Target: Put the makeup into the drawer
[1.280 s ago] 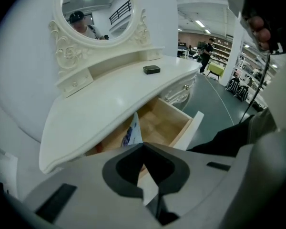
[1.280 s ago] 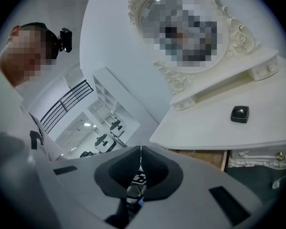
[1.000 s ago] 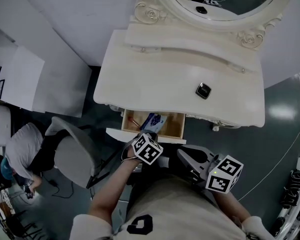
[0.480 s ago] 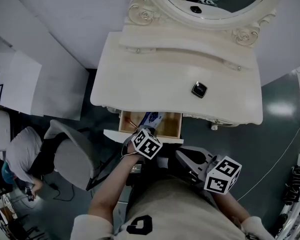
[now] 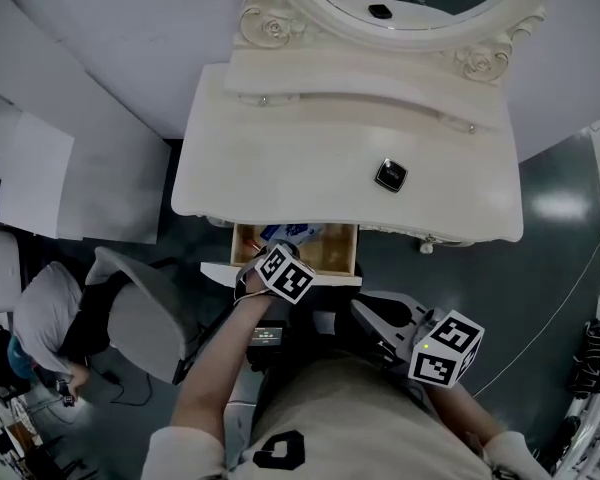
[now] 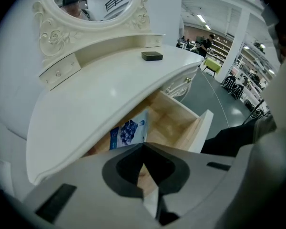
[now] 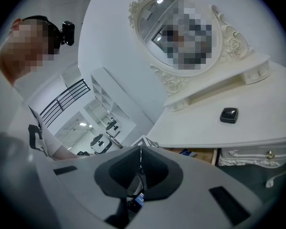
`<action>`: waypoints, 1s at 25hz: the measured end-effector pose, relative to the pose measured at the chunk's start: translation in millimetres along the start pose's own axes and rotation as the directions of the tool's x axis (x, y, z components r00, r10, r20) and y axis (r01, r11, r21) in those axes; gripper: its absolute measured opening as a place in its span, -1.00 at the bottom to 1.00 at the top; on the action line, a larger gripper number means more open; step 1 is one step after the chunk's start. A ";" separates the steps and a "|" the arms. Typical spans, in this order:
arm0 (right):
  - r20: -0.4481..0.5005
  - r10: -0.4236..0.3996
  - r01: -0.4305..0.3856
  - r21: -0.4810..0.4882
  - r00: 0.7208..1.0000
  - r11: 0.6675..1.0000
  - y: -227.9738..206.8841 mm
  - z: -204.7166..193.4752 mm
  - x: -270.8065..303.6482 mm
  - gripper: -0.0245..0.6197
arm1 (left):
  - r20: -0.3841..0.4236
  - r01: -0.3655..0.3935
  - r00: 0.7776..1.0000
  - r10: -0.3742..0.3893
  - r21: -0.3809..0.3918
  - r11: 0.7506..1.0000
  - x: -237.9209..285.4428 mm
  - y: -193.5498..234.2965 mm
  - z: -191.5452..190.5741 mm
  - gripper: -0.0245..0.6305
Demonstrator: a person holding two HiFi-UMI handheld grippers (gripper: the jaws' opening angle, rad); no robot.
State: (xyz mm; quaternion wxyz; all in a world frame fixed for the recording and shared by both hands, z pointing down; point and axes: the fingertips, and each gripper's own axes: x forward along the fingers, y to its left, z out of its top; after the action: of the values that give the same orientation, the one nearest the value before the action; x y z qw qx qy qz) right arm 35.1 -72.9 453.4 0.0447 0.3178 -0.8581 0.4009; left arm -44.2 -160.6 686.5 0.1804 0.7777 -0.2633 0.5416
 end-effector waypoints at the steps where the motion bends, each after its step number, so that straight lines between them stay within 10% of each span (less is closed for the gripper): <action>1: 0.000 -0.003 0.003 0.003 1.000 1.000 -1.3 0.2 -0.6 -0.84 | -0.012 -0.009 1.000 0.009 0.006 1.000 2.0 3.9 -1.6 -0.76; 25: -0.010 -0.072 0.072 -0.010 0.997 0.997 -13.1 -1.6 -15.4 -0.84 | -0.108 -0.077 0.991 0.073 -0.038 0.996 54.9 32.7 -1.0 -0.76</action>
State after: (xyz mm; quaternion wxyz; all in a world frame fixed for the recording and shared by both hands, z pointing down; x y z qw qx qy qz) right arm 54.7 -70.2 458.0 0.0652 0.3460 -0.8478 0.3965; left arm -49.7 -197.8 738.1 0.1901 0.7332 -0.2937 0.5831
